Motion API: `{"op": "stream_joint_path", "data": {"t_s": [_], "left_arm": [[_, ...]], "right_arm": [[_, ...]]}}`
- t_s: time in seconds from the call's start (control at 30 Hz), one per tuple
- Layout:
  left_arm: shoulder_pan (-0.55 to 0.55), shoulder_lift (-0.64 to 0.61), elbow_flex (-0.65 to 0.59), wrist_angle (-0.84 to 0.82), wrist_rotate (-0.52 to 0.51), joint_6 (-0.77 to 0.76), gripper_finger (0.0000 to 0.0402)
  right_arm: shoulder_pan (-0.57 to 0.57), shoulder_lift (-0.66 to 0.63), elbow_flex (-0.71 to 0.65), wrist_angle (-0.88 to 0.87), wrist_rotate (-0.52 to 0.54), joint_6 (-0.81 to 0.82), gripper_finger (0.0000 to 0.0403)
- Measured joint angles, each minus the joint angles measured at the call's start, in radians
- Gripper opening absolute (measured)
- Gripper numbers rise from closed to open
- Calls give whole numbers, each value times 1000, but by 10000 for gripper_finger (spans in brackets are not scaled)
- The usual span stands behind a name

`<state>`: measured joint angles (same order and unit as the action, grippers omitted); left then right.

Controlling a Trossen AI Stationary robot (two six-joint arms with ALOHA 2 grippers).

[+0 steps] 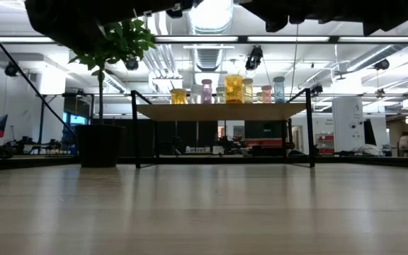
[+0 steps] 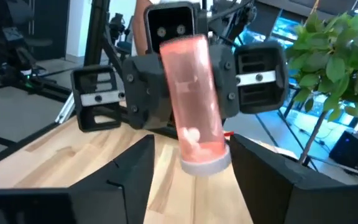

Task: Pick and place medicine bottles onto shelf by color
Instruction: Adjust the orange pill bottle on the shelf

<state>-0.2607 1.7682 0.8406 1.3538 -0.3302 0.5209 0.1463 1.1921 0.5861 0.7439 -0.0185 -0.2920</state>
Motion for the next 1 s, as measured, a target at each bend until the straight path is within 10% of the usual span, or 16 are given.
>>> {"op": "stream_joint_path", "data": {"t_s": [0.57,0.83,1.0], "left_arm": [[2,31,25,-2,-18,8,85],[-5,25,14,-14,-25,-73,176],[-14,-16,2,-124,-27,-156,221]], "right_arm": [[4,20,9,-13,23,-7,98],[7,-36,9,-144,68,-85,112],[37,-131,9,-328,279,-345,109]]}}
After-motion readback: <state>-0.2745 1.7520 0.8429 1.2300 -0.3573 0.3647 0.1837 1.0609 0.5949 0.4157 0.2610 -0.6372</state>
